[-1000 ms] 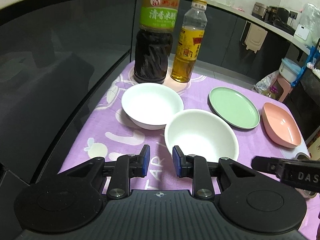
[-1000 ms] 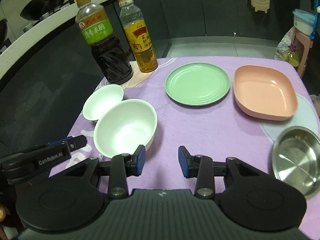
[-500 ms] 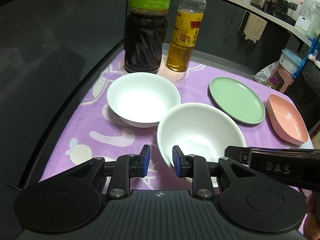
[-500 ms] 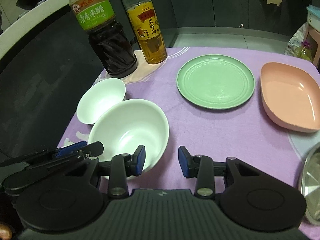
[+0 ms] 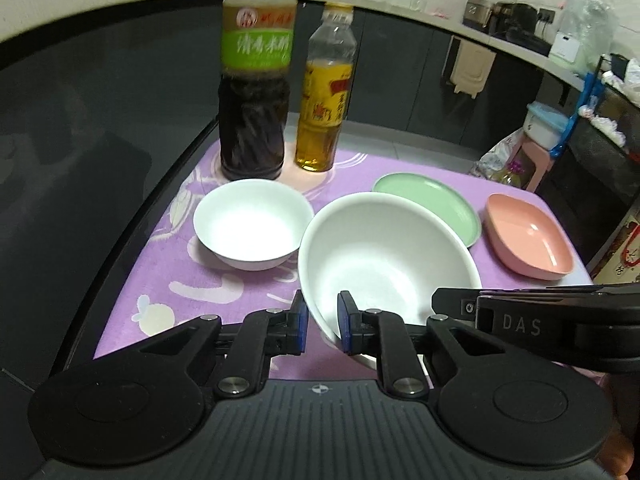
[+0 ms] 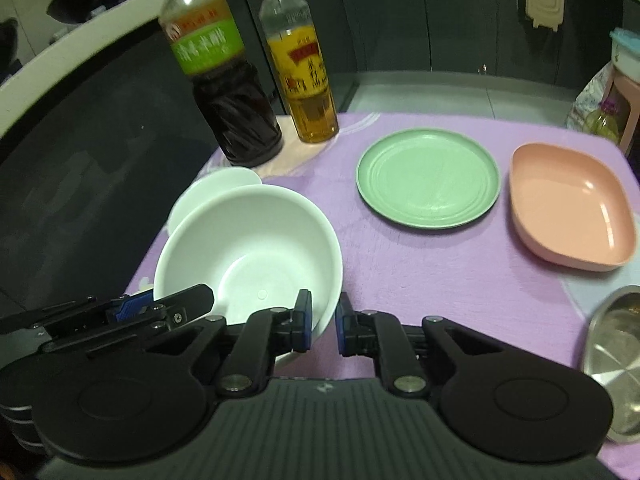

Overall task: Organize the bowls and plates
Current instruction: 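Close both grippers on the large white bowl's rim, then lift the large white bowl with both grippers and lower it into the black bowl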

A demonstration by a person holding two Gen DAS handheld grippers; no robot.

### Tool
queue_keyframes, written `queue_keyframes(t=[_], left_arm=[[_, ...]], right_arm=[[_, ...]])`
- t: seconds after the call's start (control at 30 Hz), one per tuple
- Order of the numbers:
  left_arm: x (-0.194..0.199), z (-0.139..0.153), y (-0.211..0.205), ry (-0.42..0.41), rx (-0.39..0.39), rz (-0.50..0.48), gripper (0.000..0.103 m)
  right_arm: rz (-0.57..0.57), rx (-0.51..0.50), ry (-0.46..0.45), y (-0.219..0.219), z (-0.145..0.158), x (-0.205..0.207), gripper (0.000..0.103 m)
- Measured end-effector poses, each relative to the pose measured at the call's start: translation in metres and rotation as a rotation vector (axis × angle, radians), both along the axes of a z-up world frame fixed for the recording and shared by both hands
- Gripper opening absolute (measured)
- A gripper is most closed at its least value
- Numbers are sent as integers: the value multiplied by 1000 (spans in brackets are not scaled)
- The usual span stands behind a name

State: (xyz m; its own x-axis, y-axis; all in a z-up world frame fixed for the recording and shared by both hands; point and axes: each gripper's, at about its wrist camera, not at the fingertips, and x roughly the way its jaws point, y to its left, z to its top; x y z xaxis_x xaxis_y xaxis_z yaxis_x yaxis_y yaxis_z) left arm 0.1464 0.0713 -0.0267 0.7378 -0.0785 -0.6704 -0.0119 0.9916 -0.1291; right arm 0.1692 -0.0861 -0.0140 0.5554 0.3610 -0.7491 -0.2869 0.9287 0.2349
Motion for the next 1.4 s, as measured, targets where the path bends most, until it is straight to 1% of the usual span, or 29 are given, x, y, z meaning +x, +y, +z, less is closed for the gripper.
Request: queue_keyframes(t=[0.17,0.33,0.63,1.0,1.4], left_arm=[[-21,12,-7,-20,-3,-19,14],[-47,25,-15,-54,12,-37,14],[-92,39,-27,-94,25,-71,14],[-142,40,-35,-117,45,-107,14],[-180,37,-44,-112,70,-142,15]], right_arm=[[-8,6,-28,-9,14,-24,14],[-18,19,-53,-16,27,-49,15],[-41,41,-103,-30,39,-97,16],[-59,57,-122,-38,40,-144,16],[-72,66,-121,-49,35,-184,17]])
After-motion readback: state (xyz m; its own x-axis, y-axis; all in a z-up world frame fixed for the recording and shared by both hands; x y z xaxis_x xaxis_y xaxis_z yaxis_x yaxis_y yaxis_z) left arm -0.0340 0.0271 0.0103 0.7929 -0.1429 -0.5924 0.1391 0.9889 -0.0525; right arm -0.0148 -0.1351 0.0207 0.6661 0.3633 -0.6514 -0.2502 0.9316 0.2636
